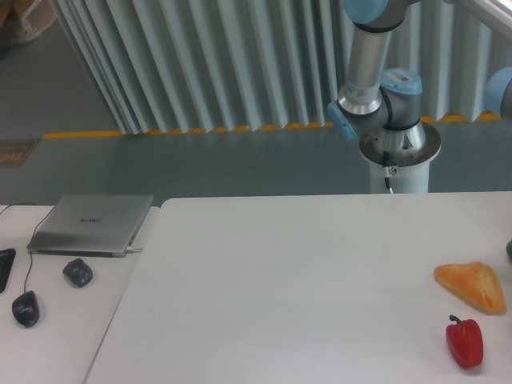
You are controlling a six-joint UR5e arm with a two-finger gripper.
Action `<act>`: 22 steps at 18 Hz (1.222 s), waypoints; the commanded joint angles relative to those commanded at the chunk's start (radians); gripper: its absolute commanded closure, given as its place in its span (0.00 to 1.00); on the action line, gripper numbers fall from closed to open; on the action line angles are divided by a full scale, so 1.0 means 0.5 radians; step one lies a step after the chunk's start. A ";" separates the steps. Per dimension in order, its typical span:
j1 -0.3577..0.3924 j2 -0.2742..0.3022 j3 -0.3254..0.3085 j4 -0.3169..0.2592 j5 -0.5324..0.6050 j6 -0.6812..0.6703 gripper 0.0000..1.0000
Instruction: Place the red peppers in a basket
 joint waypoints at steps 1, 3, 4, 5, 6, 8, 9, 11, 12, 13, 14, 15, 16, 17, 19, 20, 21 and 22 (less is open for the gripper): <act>0.000 0.003 0.000 -0.003 0.000 0.003 0.00; 0.000 0.006 0.000 -0.003 0.000 0.003 0.00; 0.000 0.012 0.003 0.000 0.000 0.003 0.00; -0.006 0.012 0.000 0.000 0.000 0.003 0.00; -0.015 0.009 0.000 0.009 0.003 0.000 0.00; -0.021 0.000 -0.006 0.061 0.137 -0.015 0.00; -0.034 0.000 -0.006 0.070 0.217 -0.067 0.00; -0.095 -0.024 0.006 0.104 0.431 -0.299 0.00; -0.129 -0.052 0.009 0.110 0.569 -0.474 0.00; -0.177 -0.052 0.000 0.110 0.692 -0.597 0.00; -0.190 -0.028 -0.024 0.110 0.745 -0.626 0.00; -0.175 -0.012 -0.037 0.110 0.758 -0.623 0.00; -0.160 0.003 -0.052 0.117 0.764 -0.626 0.00; -0.160 0.003 -0.028 0.123 0.749 -0.653 0.00; -0.178 -0.009 -0.031 0.114 0.633 -0.906 0.00; -0.199 -0.009 -0.046 0.114 0.486 -1.151 0.00; -0.212 -0.003 -0.052 0.120 0.287 -1.515 0.00; -0.218 0.000 -0.049 0.126 0.176 -1.725 0.00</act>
